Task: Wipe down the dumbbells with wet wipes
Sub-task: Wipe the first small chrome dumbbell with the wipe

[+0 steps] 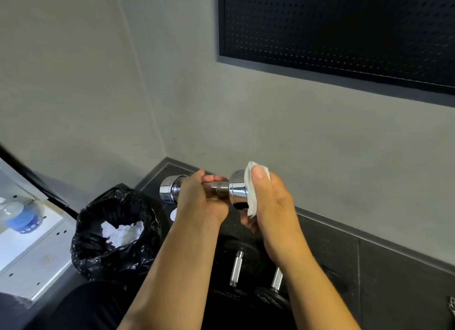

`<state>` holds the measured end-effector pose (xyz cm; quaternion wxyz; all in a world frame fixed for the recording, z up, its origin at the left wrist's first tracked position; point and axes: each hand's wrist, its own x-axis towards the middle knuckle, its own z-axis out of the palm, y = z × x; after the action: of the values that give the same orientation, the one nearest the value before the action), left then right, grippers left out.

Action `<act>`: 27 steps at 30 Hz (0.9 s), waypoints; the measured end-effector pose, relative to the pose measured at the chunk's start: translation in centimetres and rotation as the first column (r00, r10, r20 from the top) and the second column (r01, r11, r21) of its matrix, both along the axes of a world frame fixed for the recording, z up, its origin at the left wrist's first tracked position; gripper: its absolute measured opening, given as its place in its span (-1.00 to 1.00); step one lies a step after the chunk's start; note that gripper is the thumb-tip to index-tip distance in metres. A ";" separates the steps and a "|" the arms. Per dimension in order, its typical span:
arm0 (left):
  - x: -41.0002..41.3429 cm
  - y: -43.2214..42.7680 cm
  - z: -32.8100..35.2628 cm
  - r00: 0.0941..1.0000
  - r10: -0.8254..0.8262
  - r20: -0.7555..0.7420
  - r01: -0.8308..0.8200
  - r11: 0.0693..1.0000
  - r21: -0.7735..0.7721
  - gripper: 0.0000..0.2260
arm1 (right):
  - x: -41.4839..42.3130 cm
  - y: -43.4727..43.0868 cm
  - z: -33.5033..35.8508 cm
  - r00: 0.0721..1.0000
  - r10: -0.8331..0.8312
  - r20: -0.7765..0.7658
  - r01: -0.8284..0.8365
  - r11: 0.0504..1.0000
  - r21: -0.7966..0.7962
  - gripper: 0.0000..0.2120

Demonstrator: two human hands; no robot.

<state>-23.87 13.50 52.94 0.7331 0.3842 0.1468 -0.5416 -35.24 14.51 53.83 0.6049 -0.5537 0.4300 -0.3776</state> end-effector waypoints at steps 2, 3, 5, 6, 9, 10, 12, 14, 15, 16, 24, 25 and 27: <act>0.0 -0.3 0.1 1.000 0.008 -0.029 -0.008 1.000 -0.011 -0.86 | -0.1 -1.1 1.1 1.000 0.005 -0.022 -0.003 0.996 0.086 -0.54; -0.1 -0.3 0.3 0.999 0.023 -0.046 -0.023 1.000 -0.014 -0.84 | -0.1 -1.3 1.5 1.000 -0.020 0.001 0.020 0.990 0.138 -0.54; -0.3 -0.4 0.5 0.998 0.042 -0.054 -0.044 0.998 -0.040 -0.89 | 0.0 -1.2 1.4 0.991 -0.102 0.091 0.078 0.970 0.230 -0.56; -0.4 -0.4 0.4 0.997 0.048 -0.052 -0.051 0.997 -0.056 -0.94 | 0.1 -0.8 0.9 0.977 -0.158 0.141 0.116 0.955 0.272 -0.57; -0.3 -0.4 -0.6 0.999 0.037 0.005 -0.037 0.998 -0.059 -0.83 | 0.3 0.9 -0.8 0.928 -0.259 0.269 0.176 0.939 0.297 -0.56; -0.3 -0.5 -0.9 0.999 0.030 0.022 -0.029 0.998 -0.057 -0.83 | 0.3 1.3 -1.2 0.921 -0.257 0.292 0.178 0.946 0.272 -0.56; -0.6 -0.4 -1.1 0.999 0.015 0.047 -0.012 0.998 -0.069 -0.85 | 0.3 1.8 -1.2 0.933 -0.238 0.269 0.190 0.963 0.193 -0.64; -1.2 -0.3 -1.0 0.998 0.005 0.069 0.000 0.997 -0.083 -0.89 | 0.1 1.5 -0.7 0.951 -0.225 0.212 0.199 0.970 0.137 -0.69; -1.6 -0.2 -0.9 0.997 -0.025 0.070 0.032 0.995 -0.093 -0.87 | -0.1 1.2 -0.6 0.955 -0.227 0.191 0.203 0.969 0.140 -0.67; -2.1 -0.3 -0.7 0.995 -0.061 0.079 0.069 0.992 -0.103 -0.86 | -0.3 0.8 -0.5 0.958 -0.230 0.173 0.204 0.967 0.156 -0.64; -2.1 -1.4 0.1 0.957 -0.184 0.222 0.205 0.976 -0.075 -0.79 | -2.1 -0.6 -2.0 0.963 -0.268 0.040 0.271 0.956 -0.115 -0.53; -1.9 -1.3 0.1 0.944 -0.202 0.262 0.227 0.971 -0.072 -0.81 | -2.3 -1.1 -2.2 0.959 -0.283 0.021 0.281 0.937 -0.209 -0.52; -1.7 -1.0 -0.1 0.888 -0.254 0.384 0.291 0.956 -0.041 -0.84 | -2.3 -2.2 -1.8 0.962 -0.272 0.000 0.256 0.906 -0.337 -0.54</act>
<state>-25.56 12.52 52.87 0.6819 0.4611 -0.0780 -0.5624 -37.59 12.28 51.99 0.4355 -0.5936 0.4448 -0.5100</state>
